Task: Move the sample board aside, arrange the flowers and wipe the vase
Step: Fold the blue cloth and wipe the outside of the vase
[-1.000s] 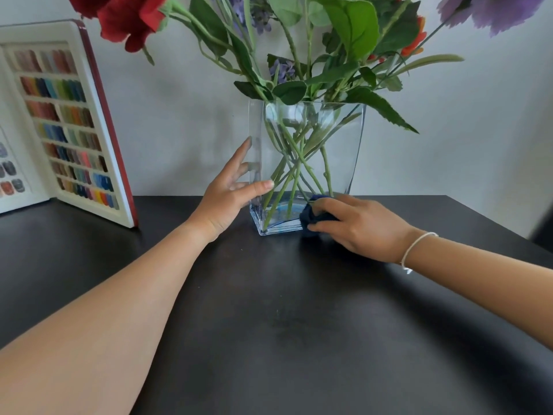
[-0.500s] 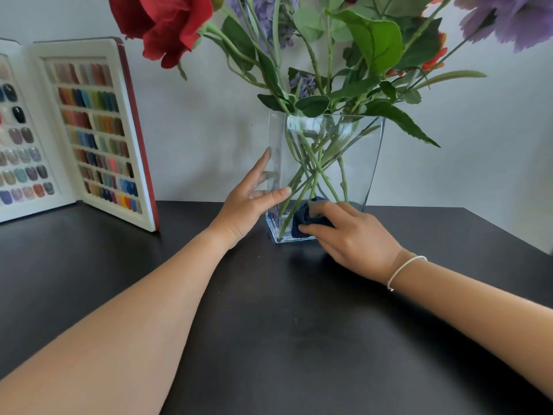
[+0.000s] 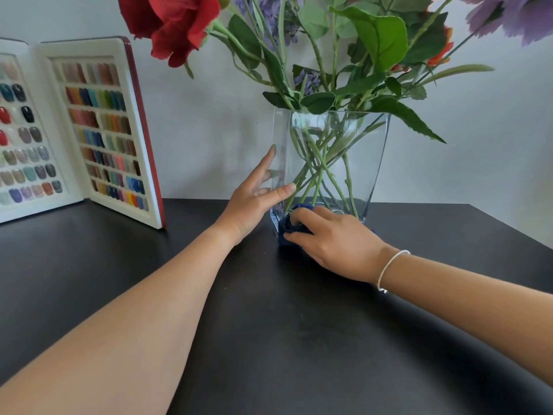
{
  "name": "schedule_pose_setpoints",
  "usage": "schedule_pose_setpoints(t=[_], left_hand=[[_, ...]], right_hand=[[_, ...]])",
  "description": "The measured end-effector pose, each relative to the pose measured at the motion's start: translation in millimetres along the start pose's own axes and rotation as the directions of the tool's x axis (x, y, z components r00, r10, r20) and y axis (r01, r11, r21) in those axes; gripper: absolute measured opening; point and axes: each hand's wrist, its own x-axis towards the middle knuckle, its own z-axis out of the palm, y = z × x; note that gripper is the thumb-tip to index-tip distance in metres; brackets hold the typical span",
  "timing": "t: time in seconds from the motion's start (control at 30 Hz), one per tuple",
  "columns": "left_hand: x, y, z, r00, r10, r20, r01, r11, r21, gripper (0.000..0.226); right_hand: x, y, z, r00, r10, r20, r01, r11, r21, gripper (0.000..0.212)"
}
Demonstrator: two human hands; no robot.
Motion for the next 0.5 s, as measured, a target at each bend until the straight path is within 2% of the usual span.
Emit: schedule_pose_setpoints(t=[0.2, 0.4, 0.5], left_hand=[[0, 0, -1, 1.000, 0.026, 0.005, -0.026, 0.999, 0.019, 0.073], [0, 0, 0, 0.999, 0.051, -0.006, -0.050, 0.998, 0.030, 0.066], [-1, 0, 1, 0.998, 0.056, -0.018, -0.055, 0.998, 0.025, 0.066]], right_hand=[[-7, 7, -3, 0.995, 0.051, 0.084, -0.051, 0.999, 0.004, 0.016], [-55, 39, -14, 0.968, 0.236, 0.090, -0.236, 0.972, -0.010, 0.026], [-57, 40, -14, 0.963, 0.255, 0.085, -0.254, 0.967, -0.018, 0.024]])
